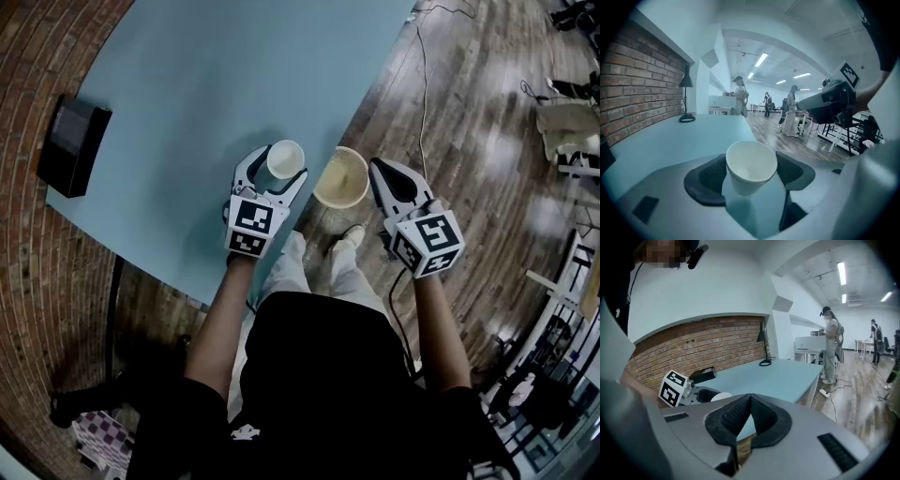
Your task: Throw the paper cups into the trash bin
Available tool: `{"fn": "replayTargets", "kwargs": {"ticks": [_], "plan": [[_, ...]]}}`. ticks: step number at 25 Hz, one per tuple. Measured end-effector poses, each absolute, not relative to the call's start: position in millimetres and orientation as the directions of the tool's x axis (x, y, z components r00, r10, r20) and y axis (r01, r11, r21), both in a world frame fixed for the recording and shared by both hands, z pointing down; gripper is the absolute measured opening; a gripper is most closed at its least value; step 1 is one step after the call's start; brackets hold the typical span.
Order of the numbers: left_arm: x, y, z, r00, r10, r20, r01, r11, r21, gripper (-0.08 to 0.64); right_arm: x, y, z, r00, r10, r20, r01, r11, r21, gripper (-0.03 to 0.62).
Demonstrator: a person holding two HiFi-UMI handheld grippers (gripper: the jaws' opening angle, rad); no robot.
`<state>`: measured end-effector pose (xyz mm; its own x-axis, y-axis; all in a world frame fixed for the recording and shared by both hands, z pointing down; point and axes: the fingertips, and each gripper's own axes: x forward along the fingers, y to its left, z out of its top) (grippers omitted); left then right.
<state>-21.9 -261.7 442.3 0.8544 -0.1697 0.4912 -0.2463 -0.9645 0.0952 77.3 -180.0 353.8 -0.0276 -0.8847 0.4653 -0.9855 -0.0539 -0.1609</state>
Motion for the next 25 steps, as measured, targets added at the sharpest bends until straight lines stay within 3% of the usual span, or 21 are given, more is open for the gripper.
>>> {"fn": "replayTargets", "kwargs": {"ticks": [25], "plan": [[110.7,-133.0,480.5,0.847,-0.02,0.532,-0.103,-0.987,0.127,0.339,187.5,-58.6,402.1,0.026,-0.861,0.509,-0.949,-0.181,-0.257,0.003]]}}
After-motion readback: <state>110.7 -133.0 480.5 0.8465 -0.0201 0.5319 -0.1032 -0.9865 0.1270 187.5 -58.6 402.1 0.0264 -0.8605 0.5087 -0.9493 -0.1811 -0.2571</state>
